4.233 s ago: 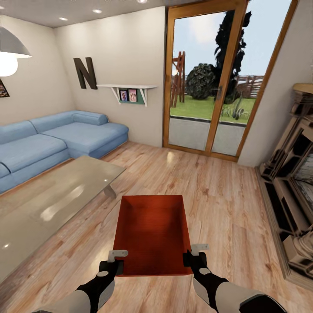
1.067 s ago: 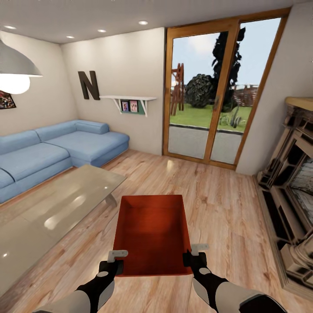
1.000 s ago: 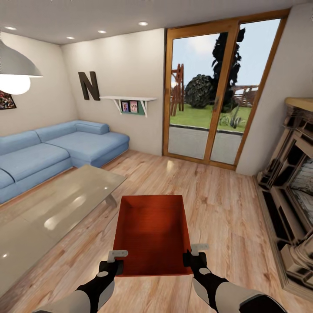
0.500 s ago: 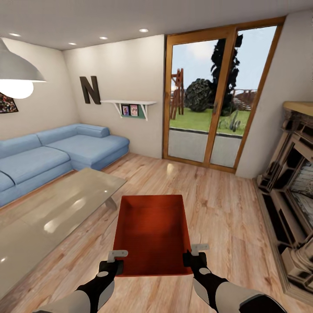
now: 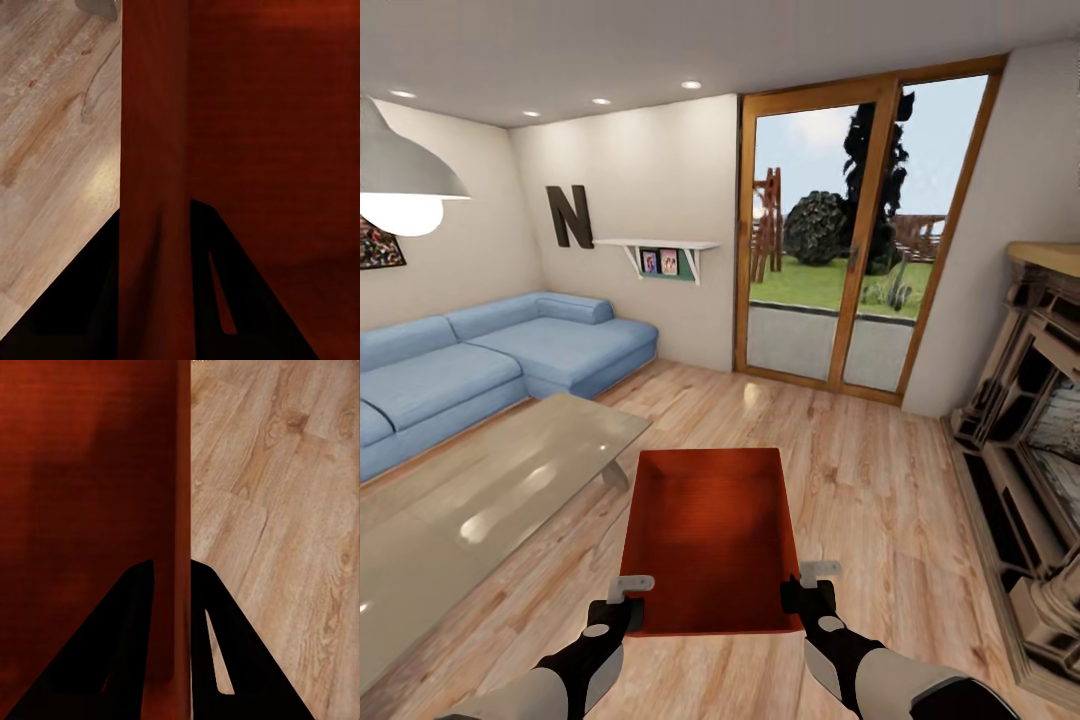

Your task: Move the two storage containers from the living room to the garage. In the garage, place one container on the floor and stack the other container on top of it (either order is fine).

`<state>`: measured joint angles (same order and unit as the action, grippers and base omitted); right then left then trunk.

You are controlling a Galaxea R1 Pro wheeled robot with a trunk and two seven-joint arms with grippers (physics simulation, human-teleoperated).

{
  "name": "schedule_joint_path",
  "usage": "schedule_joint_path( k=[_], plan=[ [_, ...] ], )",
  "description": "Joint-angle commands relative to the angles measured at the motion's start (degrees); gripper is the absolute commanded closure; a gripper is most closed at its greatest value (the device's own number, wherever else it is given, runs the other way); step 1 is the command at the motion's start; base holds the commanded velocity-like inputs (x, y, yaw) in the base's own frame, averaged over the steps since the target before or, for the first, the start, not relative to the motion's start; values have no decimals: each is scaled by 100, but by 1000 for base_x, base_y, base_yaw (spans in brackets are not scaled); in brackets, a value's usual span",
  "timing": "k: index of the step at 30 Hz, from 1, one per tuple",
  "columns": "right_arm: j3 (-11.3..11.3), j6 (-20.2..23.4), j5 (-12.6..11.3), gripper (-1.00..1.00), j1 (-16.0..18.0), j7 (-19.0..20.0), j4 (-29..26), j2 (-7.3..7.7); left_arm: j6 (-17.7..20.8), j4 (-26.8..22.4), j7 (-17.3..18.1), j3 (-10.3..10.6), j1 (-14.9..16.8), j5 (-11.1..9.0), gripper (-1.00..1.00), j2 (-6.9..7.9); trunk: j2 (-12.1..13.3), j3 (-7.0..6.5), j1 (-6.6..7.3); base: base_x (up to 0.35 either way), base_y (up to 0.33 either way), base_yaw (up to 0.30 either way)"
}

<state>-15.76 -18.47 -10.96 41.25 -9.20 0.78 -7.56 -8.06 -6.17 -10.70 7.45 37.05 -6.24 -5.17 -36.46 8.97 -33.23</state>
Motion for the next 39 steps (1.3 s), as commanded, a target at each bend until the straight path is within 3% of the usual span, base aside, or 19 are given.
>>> schedule_joint_path(
  k=[1, 39],
  plan=[
    [266, 2, 67, 100, 11, -6, -8, -35, -21, 10, -55, -60, 4, -54, 100, -1, -8, 0, -2, 0, 0, 0],
    [266, 2, 67, 100, 8, -3, -8, -35, -22, 7, -43, -60, 4, -57, 100, -1, -8, -342, -2, 0, 0, 0]
  ],
)
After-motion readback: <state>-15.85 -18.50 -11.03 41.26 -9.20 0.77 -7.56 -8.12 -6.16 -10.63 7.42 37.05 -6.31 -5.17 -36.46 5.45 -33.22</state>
